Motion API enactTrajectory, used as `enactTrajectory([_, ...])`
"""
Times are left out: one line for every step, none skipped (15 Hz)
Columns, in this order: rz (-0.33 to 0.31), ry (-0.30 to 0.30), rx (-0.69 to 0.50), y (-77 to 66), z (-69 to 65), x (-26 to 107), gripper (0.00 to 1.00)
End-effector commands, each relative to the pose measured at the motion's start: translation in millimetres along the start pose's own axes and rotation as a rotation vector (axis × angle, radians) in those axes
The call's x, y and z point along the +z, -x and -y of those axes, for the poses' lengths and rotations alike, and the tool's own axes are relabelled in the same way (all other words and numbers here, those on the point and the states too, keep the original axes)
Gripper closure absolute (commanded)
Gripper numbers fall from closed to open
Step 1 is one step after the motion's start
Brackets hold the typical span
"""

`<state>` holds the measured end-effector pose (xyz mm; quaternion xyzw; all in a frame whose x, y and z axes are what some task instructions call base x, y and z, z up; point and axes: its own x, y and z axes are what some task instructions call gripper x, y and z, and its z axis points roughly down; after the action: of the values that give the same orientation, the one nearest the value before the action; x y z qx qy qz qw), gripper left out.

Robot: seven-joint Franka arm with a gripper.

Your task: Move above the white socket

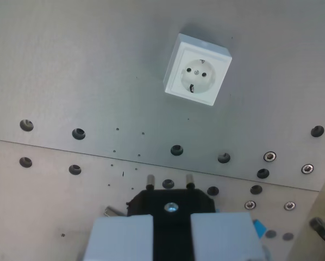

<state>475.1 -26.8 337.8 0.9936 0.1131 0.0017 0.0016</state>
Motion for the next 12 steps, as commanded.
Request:
enactTrajectory([0.000,0.000,0.000,0.1,0.0,0.1,1.00])
enactTrajectory([0.000,0.000,0.000,0.1,0.0,0.1,1.00])
enactTrajectory([-0.001,0.000,0.001,0.1,0.0,0.1,1.00])
enactTrajectory([-0.001,0.000,0.001,0.1,-0.1,0.2,1.00])
enactTrajectory([-0.001,0.000,0.002,0.2,-0.1,0.3,1.00])
enactTrajectory([-0.001,0.000,0.004,0.2,-0.1,0.5,1.00])
enactTrajectory([-0.002,0.001,0.005,0.2,-0.2,0.9,1.00])
enactTrajectory([-0.002,0.001,0.007,0.3,-0.3,1.4,1.00])
enactTrajectory([-0.002,0.002,0.010,0.4,-0.4,2.1,1.00])
enactTrajectory([-0.003,0.002,0.014,0.5,-0.5,3.1,1.00])
enactTrajectory([-0.005,0.003,0.019,0.6,-0.7,4.3,1.00])
enactTrajectory([-0.008,0.004,0.024,0.8,-1.0,5.8,1.00])
